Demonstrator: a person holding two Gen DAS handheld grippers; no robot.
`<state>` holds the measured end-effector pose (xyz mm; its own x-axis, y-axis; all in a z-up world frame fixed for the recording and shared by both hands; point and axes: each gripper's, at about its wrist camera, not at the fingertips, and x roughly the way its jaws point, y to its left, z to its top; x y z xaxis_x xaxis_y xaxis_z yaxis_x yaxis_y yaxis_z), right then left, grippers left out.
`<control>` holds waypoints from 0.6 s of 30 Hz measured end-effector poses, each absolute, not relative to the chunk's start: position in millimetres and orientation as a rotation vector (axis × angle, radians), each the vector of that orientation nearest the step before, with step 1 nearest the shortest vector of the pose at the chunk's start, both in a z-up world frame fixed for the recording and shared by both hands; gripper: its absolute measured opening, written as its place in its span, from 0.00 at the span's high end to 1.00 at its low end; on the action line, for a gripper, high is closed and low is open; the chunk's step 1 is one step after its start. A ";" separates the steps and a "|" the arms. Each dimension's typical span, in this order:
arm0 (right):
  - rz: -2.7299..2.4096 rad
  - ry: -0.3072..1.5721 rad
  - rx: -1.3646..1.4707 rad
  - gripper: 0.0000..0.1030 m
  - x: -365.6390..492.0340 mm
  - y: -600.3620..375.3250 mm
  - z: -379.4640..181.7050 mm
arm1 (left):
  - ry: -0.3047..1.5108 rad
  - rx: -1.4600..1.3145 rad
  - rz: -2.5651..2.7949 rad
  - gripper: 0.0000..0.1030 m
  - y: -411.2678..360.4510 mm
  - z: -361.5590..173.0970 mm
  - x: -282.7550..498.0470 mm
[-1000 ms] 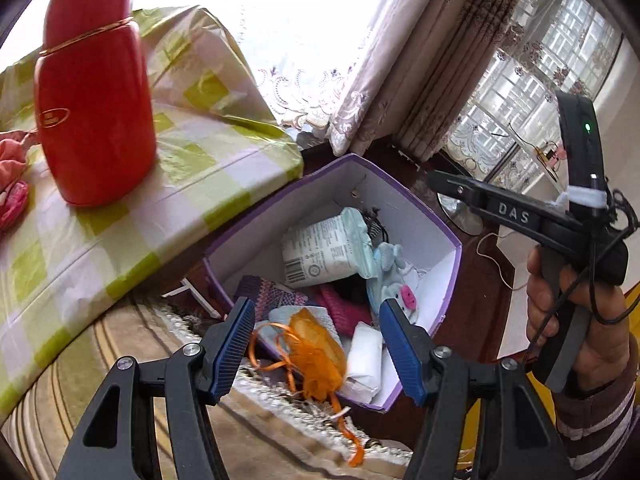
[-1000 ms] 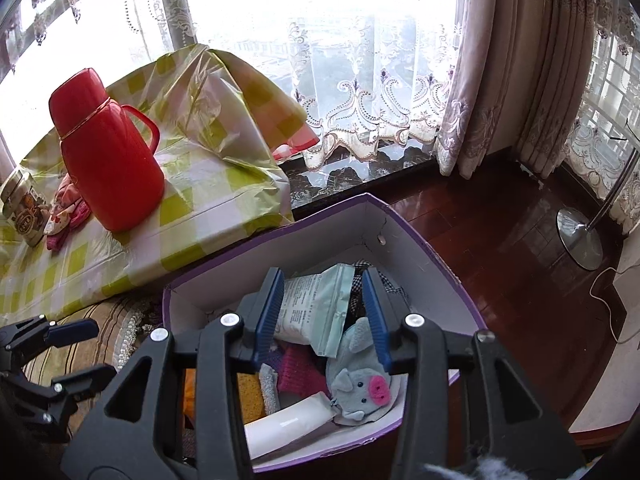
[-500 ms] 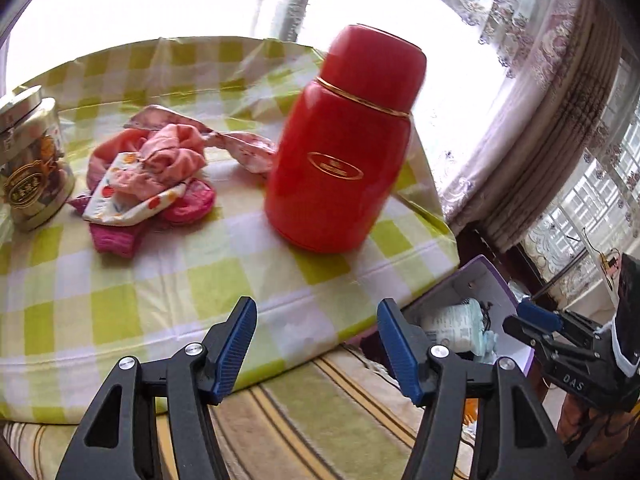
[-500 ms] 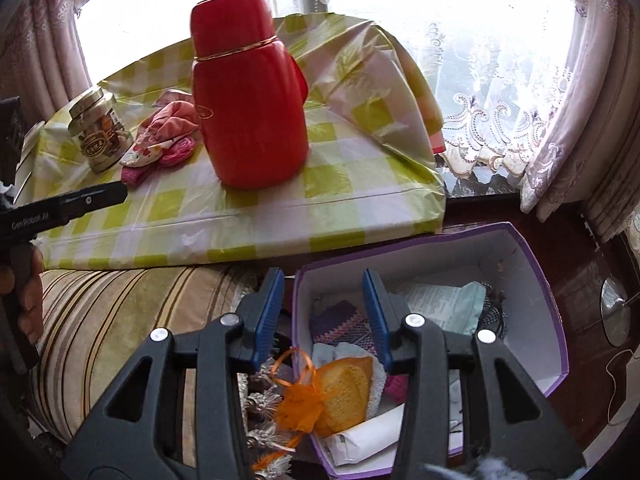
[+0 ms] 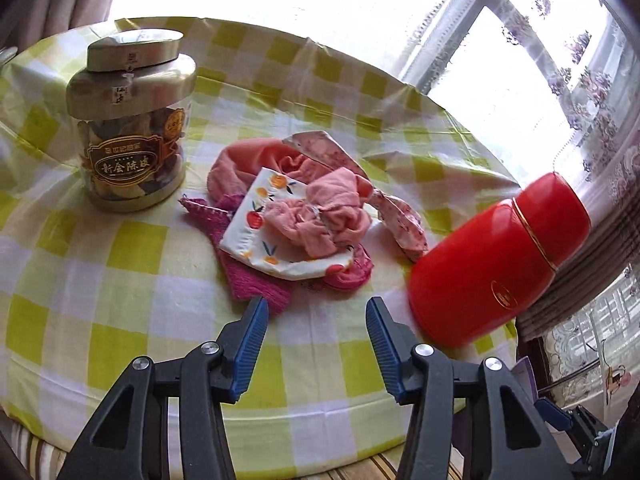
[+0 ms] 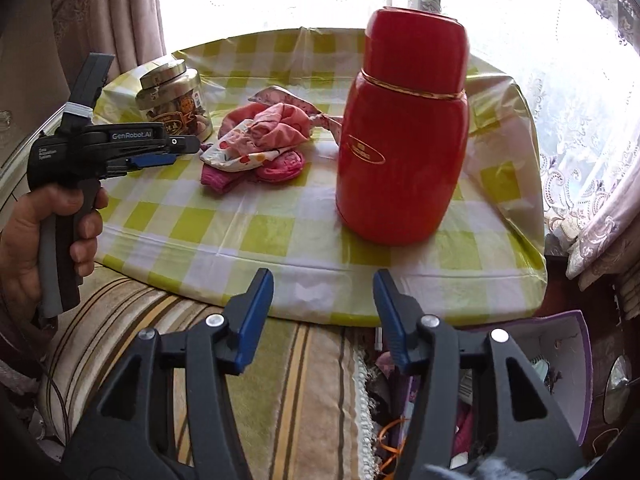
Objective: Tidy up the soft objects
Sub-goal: 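Grasp the white fruit-print cloth with the left tool while the right tool grasps the pink towel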
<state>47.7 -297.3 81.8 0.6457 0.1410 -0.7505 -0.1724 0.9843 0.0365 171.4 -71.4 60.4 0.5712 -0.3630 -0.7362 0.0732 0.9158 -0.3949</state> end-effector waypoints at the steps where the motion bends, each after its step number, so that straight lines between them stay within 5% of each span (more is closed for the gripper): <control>1: 0.185 0.840 -0.043 0.38 52.9 -290.9 84.0 | 0.937 -0.351 -0.248 0.49 -65.8 58.4 179.6; 18: 0.195 0.770 -0.129 0.20 174.3 -197.5 74.2 | 0.946 -0.609 -0.178 0.50 -3.1 23.5 231.7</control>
<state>174.3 -197.5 74.2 0.7014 0.1275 -0.7013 -0.2217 0.9741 -0.0446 231.7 -3.1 23.5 0.5843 -0.4004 -0.7059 -0.1161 0.8196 -0.5610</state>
